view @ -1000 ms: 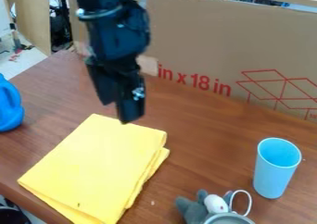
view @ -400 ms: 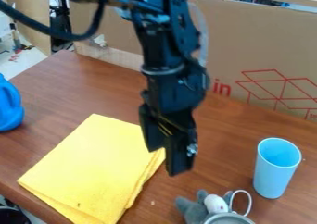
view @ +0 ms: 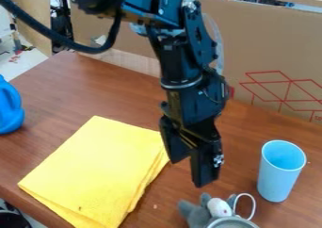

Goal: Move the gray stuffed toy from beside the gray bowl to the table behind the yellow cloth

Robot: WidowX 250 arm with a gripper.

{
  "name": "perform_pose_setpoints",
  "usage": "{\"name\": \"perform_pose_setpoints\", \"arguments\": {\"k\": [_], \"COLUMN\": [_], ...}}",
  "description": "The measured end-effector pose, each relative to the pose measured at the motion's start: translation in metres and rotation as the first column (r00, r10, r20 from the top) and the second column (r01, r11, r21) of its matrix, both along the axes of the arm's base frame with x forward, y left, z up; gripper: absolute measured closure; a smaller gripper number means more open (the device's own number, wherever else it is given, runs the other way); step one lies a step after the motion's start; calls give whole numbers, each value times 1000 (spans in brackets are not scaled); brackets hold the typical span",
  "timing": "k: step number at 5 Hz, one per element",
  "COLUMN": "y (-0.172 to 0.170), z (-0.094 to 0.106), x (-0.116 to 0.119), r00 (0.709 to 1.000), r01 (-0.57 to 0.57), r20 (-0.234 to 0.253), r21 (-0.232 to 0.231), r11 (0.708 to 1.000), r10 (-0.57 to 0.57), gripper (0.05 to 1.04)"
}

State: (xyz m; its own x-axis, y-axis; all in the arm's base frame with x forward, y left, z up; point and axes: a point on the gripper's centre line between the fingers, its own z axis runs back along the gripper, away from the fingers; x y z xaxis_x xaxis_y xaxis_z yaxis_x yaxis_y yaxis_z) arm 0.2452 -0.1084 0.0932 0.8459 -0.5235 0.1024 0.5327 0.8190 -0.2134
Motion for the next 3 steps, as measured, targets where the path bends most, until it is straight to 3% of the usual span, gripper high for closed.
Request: {"name": "perform_pose_setpoints", "arguments": {"k": [2,3], "y": [-6,-6], "z": [-11,-14], "x": [1,5], "r00": [998,998], "r01": [-22,-56], "r20": [-53,-43], "r21": [-19,-19], "r11": [1000,998], "r10": [21,55], "gripper": [83,83]}}
